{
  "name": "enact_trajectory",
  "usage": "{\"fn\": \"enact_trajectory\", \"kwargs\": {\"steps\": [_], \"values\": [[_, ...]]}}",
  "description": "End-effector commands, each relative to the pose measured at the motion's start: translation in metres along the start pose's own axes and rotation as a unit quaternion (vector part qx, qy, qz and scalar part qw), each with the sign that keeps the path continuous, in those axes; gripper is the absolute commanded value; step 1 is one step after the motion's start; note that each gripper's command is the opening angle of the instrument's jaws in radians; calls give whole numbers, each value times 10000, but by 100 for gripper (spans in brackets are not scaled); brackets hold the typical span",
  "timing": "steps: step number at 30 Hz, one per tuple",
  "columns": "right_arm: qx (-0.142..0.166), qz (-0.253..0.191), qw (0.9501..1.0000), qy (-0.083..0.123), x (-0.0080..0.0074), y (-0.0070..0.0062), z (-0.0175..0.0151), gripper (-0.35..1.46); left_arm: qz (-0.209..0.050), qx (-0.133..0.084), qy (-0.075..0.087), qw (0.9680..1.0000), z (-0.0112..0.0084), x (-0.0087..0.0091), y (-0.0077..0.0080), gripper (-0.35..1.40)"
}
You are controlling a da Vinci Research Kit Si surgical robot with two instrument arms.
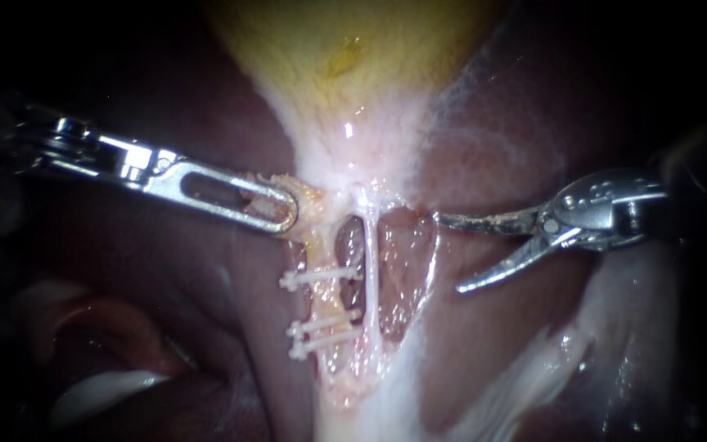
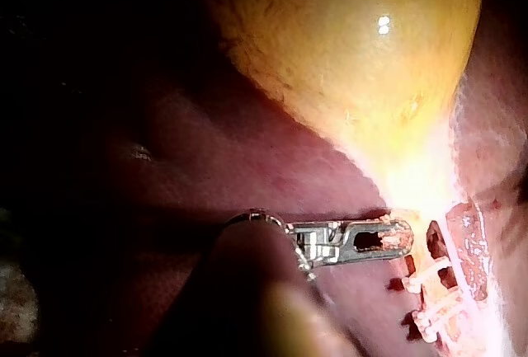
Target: Go to the cutting position left tube
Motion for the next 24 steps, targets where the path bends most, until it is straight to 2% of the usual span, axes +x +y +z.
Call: {"fn": "enact_trajectory", "kwargs": {"steps": [1,7,11,15,24], "values": [[2,0,10000,-1,0,0,0,141,0,3,3,10000,-2,0,-1,-35],[2,-1,10000,-1,0,0,0,141,-81,71,10,9999,-17,-1,-12,-35],[2,-1,10000,-1,0,0,0,141,-128,167,-5,9998,-37,-6,-31,-35],[1,0,10000,-1,0,0,1,141,-163,189,-63,9997,-51,-10,-44,-35],[-9,-14,10000,-7,-1,-2,12,141,-165,185,-69,9997,-55,-9,-45,-35]]}}
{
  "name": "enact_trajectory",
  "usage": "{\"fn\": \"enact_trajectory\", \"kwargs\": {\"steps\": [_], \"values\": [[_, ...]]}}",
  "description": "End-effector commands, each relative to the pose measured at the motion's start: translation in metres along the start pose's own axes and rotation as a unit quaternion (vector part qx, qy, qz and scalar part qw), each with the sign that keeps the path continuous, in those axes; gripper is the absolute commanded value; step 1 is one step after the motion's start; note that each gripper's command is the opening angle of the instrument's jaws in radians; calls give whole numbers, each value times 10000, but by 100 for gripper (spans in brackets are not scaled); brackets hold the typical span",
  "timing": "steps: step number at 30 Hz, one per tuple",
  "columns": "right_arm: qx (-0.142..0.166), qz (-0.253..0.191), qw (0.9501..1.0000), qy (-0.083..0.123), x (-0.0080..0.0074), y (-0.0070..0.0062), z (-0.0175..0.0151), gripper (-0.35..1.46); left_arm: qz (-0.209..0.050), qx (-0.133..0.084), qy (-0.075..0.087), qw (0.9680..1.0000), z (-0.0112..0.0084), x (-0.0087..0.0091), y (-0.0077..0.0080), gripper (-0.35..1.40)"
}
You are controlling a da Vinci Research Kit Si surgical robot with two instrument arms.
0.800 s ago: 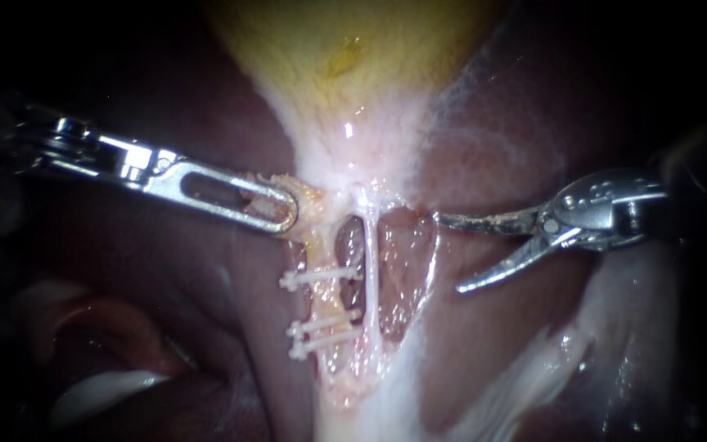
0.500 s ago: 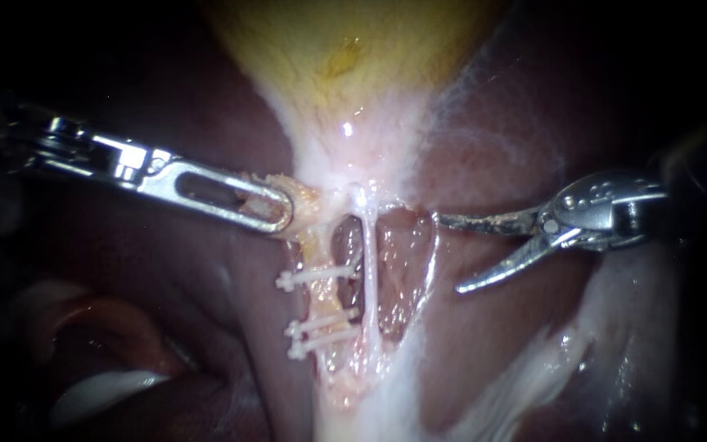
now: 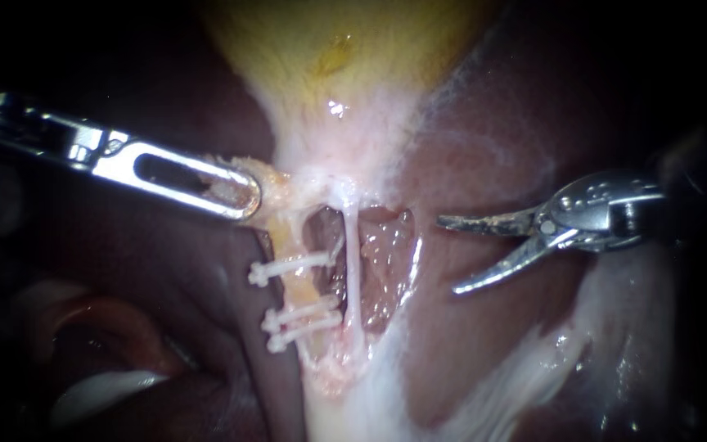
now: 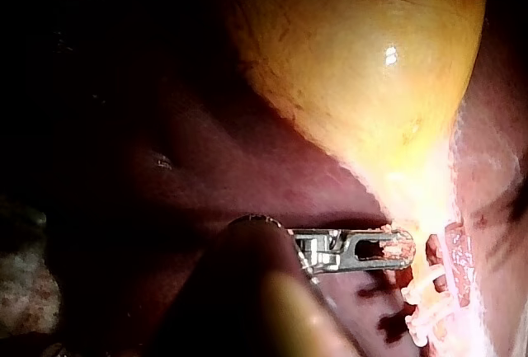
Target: Go to the cutting position left tube
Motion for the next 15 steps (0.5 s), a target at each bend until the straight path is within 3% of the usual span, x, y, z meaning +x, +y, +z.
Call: {"fn": "enact_trajectory", "kwargs": {"steps": [1,8,15], "values": [[18,-9,10000,-3,-2,-1,4,141,3,1,2,10000,0,0,0,-35],[161,86,9998,-16,-15,-6,43,143,5,-1,-1,10000,1,1,1,-35],[272,211,9993,-162,-34,-5,82,143,3,-5,-5,10000,1,2,-2,-35]]}}
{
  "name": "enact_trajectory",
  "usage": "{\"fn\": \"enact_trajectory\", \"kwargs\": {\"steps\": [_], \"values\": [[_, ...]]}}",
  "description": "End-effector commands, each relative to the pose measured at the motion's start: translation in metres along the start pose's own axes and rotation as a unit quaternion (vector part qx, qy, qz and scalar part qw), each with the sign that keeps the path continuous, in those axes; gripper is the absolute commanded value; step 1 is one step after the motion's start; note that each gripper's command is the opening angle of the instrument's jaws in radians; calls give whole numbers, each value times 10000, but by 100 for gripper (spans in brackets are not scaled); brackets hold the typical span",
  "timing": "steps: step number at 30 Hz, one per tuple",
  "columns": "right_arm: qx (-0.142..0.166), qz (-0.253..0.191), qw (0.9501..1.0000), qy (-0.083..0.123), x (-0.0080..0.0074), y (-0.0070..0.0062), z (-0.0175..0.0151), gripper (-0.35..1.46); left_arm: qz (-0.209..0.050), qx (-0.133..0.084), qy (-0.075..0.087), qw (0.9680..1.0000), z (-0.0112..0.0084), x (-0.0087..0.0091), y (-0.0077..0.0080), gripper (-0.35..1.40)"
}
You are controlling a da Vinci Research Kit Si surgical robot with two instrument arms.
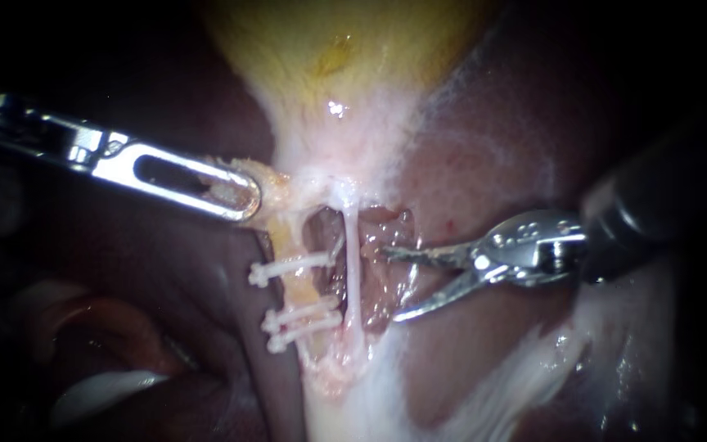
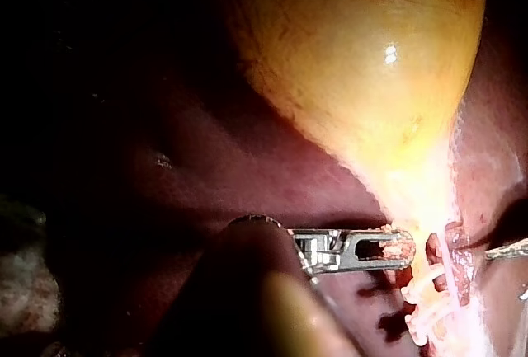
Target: Go to the cutting position left tube
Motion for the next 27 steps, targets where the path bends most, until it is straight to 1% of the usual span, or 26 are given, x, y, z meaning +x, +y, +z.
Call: {"fn": "enact_trajectory", "kwargs": {"steps": [1,5,9,15,18,27], "values": [[28,36,10000,-14,-4,1,6,143,-1,-7,-5,10000,0,0,-2,-35],[95,77,9999,-86,-15,6,27,143,-2,-10,-8,10000,0,1,-4,-35],[152,105,9997,-129,-23,10,45,143,-2,1,-18,10000,0,2,-4,-35],[273,159,9993,-198,-32,11,68,141,-3,-1,-23,10000,1,3,-6,-35],[298,177,9992,-207,-34,11,77,141,-3,-2,-24,10000,1,3,-7,-35],[329,186,9991,-209,-30,16,90,141,-3,-3,-25,10000,2,3,-7,-35]]}}
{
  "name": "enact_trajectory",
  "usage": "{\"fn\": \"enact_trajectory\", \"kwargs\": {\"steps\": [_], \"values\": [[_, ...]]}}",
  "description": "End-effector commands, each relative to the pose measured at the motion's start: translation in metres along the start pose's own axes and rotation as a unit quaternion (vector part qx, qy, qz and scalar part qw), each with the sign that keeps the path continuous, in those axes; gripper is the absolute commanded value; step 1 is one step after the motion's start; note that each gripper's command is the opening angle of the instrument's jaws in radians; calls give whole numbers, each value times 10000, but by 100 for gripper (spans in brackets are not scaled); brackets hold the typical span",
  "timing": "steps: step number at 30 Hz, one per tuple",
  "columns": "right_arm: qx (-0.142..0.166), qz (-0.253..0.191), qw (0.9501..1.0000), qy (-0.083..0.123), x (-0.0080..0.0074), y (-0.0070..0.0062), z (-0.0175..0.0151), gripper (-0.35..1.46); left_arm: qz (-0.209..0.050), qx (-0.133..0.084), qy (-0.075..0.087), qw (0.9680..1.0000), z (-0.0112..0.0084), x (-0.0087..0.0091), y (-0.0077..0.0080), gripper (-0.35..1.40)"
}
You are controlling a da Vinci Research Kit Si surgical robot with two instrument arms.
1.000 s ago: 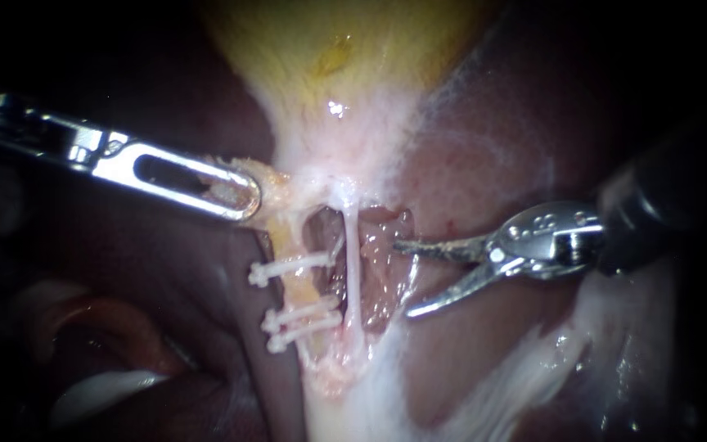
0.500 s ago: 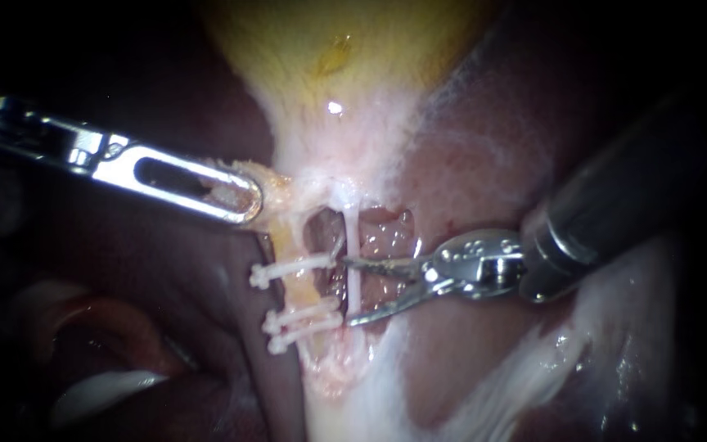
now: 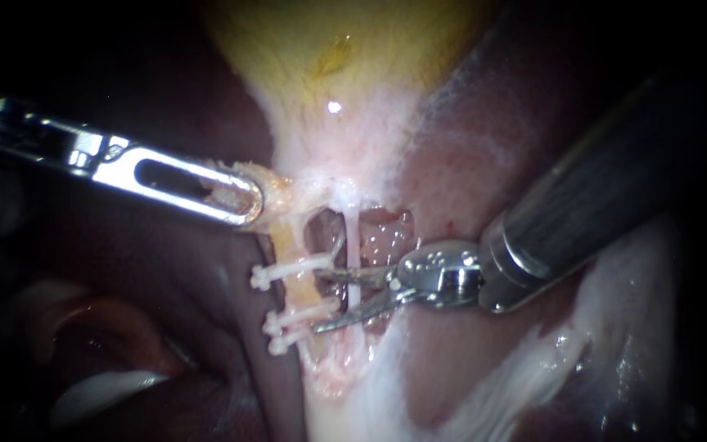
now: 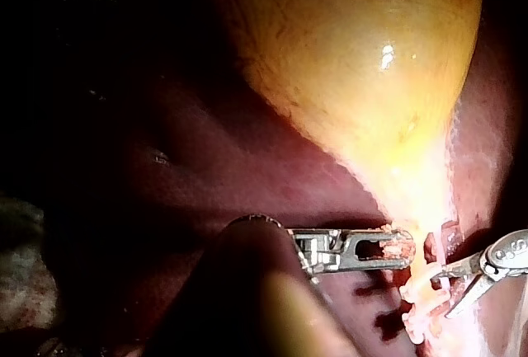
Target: Go to the cutting position left tube
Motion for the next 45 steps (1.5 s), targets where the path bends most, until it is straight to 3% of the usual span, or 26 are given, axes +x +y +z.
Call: {"fn": "enact_trajectory", "kwargs": {"steps": [1,10,31,45], "values": [[-1,0,10000,0,0,0,1,141,1,-1,1,10000,0,0,0,-35],[116,-3,9999,5,2,1,10,141,1,-1,1,10000,0,0,0,-35],[461,390,9973,408,16,8,36,138,-1,-5,-6,10000,4,-1,0,-35],[1076,611,9895,743,23,6,61,131,1,-2,-3,10000,6,-7,7,-35]]}}
